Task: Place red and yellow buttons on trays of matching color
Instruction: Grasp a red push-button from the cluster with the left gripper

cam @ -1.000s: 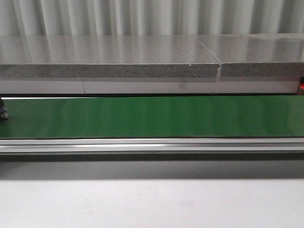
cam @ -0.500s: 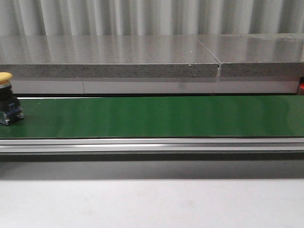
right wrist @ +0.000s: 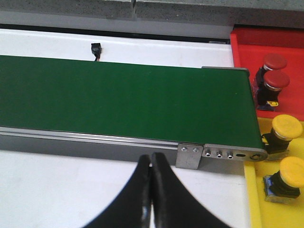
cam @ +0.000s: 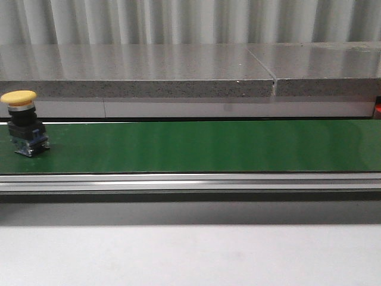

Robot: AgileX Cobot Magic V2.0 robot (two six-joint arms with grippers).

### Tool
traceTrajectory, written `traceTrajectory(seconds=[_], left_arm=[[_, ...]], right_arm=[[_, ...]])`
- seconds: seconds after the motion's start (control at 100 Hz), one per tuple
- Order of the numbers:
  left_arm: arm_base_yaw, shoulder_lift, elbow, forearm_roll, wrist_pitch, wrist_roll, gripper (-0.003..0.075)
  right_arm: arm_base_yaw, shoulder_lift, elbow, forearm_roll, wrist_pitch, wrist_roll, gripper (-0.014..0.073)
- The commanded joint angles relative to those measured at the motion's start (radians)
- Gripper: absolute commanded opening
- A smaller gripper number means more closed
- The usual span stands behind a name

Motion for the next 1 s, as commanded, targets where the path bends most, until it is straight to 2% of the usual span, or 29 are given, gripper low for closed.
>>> traceTrajectory(seconds=[0.0, 0.2, 0.39, 0.53, 0.74, 0.99], left_arm=[[0.002, -0.033, -0.022, -0.016, -0.019, -0.01, 0.0501], [0.002, -0.028, -0.022, -0.016, -0.026, -0.01, 0.0474], [0.002, -0.028, -0.022, -0.016, -0.029, -0.01, 0.0329], [0.002, -0.028, -0.022, -0.016, -0.033, -0.01, 0.0258], [0.002, -0.048, -0.022, -0.016, -0.027, 0.0, 0.024], [0.002, -0.168, -0.045, -0.01, -0.008, 0.036, 0.024]], right_arm=[[0.001, 0.005, -0.026, -0.003, -0.065, -0.01, -0.0088], [0.001, 0.005, -0.026, -0.003, -0.065, -0.01, -0.0088], [0.001, 0.005, -0.026, -0.003, -0.065, -0.01, -0.0088], [0.001, 0.005, -0.026, -0.003, -0.065, -0.01, -0.0088], [0.001, 0.005, -0.026, -0.003, -0.065, -0.01, -0.0088], [0.001, 0.005, -0.026, -0.003, -0.065, -0.01, -0.0088]])
